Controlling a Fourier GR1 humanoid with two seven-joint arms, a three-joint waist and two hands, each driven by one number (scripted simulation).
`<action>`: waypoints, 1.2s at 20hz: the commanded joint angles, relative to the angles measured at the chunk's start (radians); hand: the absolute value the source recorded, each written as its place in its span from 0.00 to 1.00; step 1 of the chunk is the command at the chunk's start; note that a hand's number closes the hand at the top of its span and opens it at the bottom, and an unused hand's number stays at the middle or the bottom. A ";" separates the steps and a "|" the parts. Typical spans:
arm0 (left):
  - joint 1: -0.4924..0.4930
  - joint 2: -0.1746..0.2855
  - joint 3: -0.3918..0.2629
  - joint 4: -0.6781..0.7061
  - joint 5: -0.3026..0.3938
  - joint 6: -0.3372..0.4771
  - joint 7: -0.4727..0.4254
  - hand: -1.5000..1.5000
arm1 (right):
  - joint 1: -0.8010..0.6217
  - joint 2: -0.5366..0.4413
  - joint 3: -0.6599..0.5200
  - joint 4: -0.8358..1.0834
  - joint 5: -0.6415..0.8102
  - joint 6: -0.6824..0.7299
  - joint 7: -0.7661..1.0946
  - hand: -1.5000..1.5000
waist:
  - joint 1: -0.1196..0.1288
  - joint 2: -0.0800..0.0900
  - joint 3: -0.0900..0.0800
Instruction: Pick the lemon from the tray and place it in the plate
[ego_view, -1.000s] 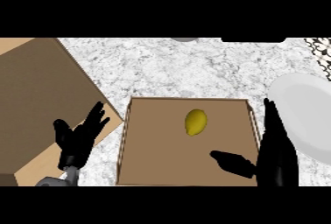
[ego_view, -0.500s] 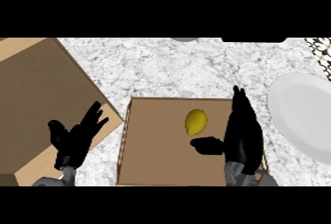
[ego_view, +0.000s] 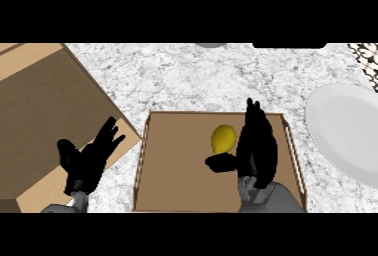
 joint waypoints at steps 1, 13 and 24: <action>-0.012 -0.028 -0.034 0.018 -0.029 0.033 0.069 0.50 | -0.053 0.008 0.003 0.069 0.000 -0.028 0.204 0.00 | -0.003 0.006 -0.006; 0.012 -0.019 0.002 0.019 -0.016 -0.013 0.048 0.50 | -0.090 0.008 -0.041 0.200 -0.048 -0.043 0.173 0.00 | -0.002 0.006 -0.006; -0.028 -0.069 0.005 0.051 -0.056 0.009 0.064 0.50 | -0.166 0.008 0.014 0.442 -0.094 -0.095 0.059 1.00 | -0.001 0.007 -0.006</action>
